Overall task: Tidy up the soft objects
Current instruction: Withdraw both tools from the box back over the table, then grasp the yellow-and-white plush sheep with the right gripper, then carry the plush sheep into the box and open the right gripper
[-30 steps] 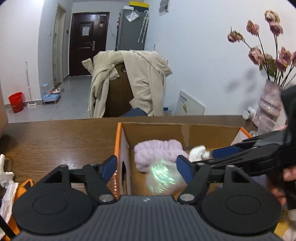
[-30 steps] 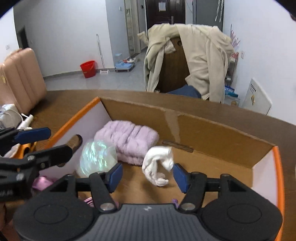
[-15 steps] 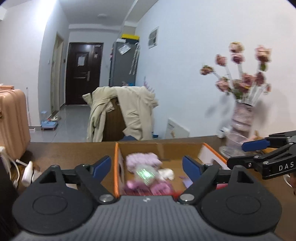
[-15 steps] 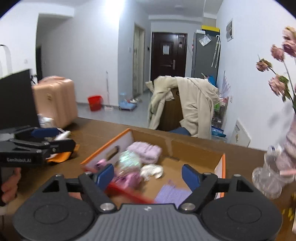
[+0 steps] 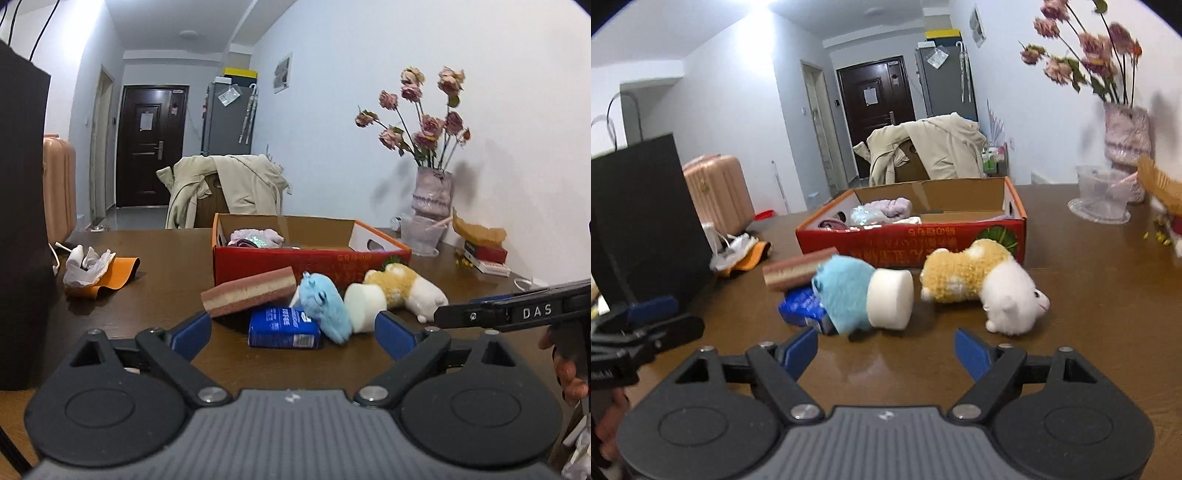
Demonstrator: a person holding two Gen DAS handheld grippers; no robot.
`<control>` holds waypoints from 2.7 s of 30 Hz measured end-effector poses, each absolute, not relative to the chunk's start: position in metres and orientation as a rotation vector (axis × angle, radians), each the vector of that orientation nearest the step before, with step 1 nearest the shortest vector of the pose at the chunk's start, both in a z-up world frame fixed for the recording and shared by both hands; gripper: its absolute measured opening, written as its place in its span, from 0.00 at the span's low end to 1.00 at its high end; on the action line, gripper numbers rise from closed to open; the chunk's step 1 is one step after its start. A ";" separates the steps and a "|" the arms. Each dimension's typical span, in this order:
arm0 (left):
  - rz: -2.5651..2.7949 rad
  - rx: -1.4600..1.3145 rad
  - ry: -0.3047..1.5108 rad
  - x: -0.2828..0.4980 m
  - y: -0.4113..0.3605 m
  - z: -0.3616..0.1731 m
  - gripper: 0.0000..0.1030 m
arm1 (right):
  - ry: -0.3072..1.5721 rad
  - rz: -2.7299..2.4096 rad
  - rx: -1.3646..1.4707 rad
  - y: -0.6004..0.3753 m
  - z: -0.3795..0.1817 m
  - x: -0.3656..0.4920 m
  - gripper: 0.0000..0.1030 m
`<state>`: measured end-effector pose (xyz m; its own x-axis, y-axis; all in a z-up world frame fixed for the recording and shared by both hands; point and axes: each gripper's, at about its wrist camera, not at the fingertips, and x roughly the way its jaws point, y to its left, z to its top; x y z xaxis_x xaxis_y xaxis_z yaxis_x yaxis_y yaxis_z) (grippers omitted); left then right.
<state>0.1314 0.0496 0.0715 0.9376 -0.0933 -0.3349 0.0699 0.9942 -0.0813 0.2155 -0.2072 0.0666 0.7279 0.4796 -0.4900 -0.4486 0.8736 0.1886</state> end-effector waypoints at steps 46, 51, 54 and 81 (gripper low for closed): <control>-0.245 -0.104 0.570 0.342 -0.084 0.064 0.35 | 0.637 0.307 0.006 -0.257 0.016 0.349 0.54; -0.272 -0.073 0.596 0.347 -0.122 0.051 0.47 | 0.635 0.260 0.084 -0.294 0.012 0.334 0.54; -0.298 -0.078 0.628 0.354 -0.136 0.040 0.49 | 0.625 0.279 0.081 -0.300 0.010 0.326 0.56; -0.271 -0.184 0.512 0.471 -0.041 0.143 0.48 | 0.464 0.416 0.086 -0.232 0.117 0.430 0.44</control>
<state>0.4706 -0.0406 0.1428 0.8374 -0.3005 -0.4566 0.2093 0.9479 -0.2401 0.4298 -0.2323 0.1174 0.8124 0.4082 -0.4164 -0.3696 0.9128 0.1736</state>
